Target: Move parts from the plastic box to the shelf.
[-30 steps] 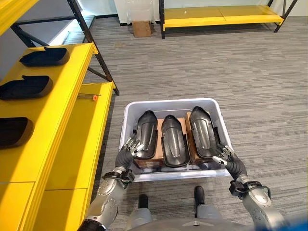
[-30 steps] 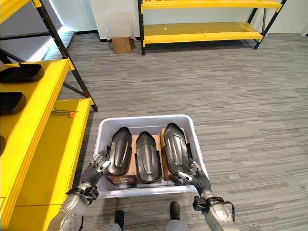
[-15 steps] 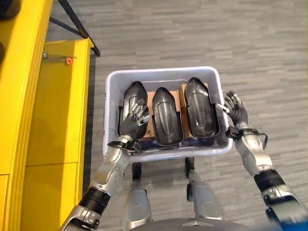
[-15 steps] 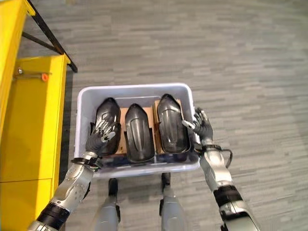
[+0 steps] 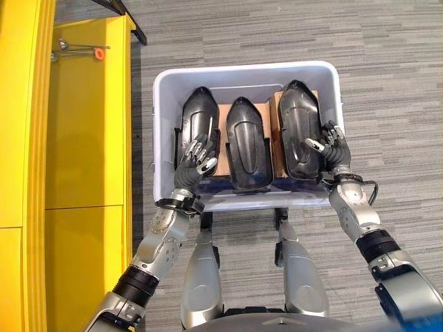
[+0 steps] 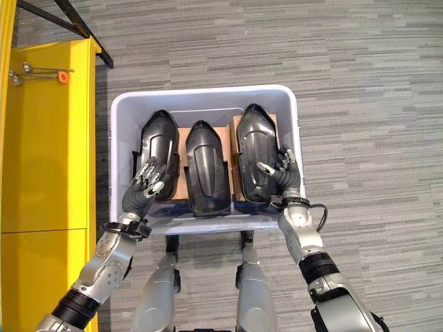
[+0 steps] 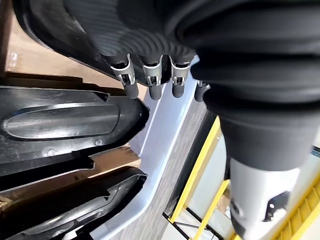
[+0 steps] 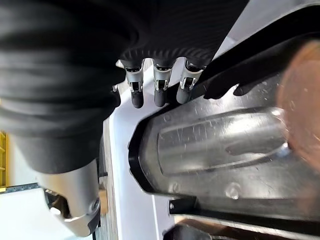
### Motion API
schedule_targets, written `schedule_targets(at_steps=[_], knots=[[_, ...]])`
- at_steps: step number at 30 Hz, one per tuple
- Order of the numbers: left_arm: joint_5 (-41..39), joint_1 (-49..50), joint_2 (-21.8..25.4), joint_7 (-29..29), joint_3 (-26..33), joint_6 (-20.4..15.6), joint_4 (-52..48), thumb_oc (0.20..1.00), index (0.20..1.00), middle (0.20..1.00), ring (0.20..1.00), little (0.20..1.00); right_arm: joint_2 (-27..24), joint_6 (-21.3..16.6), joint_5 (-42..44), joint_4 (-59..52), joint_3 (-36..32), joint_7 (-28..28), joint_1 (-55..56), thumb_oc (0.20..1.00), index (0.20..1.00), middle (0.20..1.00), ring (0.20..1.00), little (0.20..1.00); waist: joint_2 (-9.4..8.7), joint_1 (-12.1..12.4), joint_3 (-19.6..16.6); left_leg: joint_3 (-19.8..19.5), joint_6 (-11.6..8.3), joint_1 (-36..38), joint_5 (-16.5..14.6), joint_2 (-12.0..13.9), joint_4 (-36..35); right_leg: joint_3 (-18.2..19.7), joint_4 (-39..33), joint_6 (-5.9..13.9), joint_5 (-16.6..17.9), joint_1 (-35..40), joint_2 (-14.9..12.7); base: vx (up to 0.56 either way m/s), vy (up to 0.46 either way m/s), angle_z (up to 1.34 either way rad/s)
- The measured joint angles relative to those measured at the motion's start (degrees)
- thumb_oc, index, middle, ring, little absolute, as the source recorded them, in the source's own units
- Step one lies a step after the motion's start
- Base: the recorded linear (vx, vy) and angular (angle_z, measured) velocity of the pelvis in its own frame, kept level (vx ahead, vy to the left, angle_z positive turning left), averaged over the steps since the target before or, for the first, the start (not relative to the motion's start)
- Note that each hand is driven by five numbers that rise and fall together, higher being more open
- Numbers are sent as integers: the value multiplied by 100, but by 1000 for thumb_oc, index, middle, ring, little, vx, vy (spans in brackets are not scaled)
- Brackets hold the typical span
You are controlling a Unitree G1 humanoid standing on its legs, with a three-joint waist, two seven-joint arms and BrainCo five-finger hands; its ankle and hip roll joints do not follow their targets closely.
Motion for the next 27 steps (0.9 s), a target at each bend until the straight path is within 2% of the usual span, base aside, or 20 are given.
schedule_targets(at_steps=[2, 7, 13, 27], knots=[[-1, -27, 0, 1, -18, -4, 0, 1000, 1000, 1000, 1000, 1000, -28, -4, -10, 0, -41, -104, -38, 1000, 1000, 1000, 1000, 1000, 32, -6, -19, -27, -18, -60, 11, -39, 29, -5, 1, -6, 18, -32, -15, -38, 8, 4], [1, -37, 2, 5, -52, -28, 0, 1000, 1000, 1000, 1000, 1000, -265, -30, -690, -300, -342, -454, -28, 1000, 1000, 1000, 1000, 1000, 68, -15, -50, -15, 13, -242, -8, -102, 115, 4, 42, 28, 44, -198, -106, -11, 2, 2], [6, -52, -5, 7, -76, -36, 0, 1000, 1000, 1000, 1000, 1000, -299, -89, -1354, -583, -519, -676, 213, 1000, 1000, 1000, 1000, 1000, 85, -82, -59, -33, 39, -330, -25, -137, 218, 10, 47, 27, 62, -236, -110, 0, 0, 0], [7, -171, -2, 23, -177, -54, 1, 1000, 1000, 1000, 1000, 1000, -294, -94, -1573, -523, -464, -783, 196, 1000, 1000, 1000, 1000, 1000, 84, -157, -128, -5, 58, -587, -35, -148, 300, 153, 177, 31, 71, -567, -112, -1, -3, -1]])
